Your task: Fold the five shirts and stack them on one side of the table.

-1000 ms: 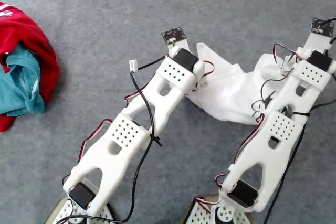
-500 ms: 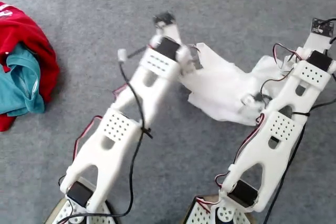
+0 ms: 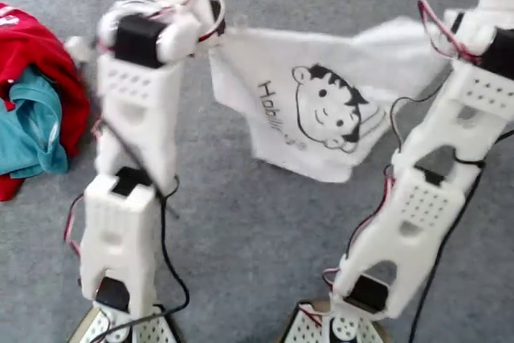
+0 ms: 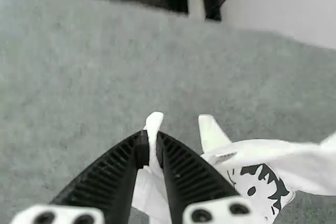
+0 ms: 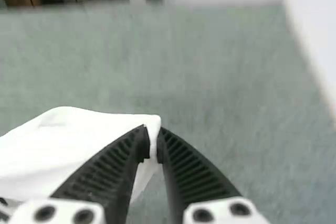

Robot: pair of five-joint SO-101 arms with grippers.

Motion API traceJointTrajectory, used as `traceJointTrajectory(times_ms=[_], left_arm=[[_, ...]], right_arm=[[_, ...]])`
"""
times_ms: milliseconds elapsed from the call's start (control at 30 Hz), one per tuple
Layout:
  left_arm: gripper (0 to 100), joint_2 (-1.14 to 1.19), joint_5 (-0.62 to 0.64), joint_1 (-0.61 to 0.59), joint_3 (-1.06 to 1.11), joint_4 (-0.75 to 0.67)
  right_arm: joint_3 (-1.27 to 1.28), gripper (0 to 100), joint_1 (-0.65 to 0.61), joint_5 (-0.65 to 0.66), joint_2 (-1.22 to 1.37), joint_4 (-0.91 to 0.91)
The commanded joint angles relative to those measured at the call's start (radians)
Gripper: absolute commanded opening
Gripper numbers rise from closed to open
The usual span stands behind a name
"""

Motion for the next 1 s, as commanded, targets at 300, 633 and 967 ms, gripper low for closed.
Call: traceJointTrajectory(times_ms=[300,633,967], left_arm=[[3,-0.747,-0.330,-0.002,0.193,0.005],[3,-1.108,-0.411,-0.197,0.615,0.003],[3,-1.134,-0.408,-0.245,1.544,-0.376]], right_arm=[[-0.024,1.5,-0.077,0.012,-0.657,-0.061],[0.021,1.5,-0.075,0.014,-0.800,-0.035],[0.679,1.5,-0.212,0.138,-0.800,-0.011]])
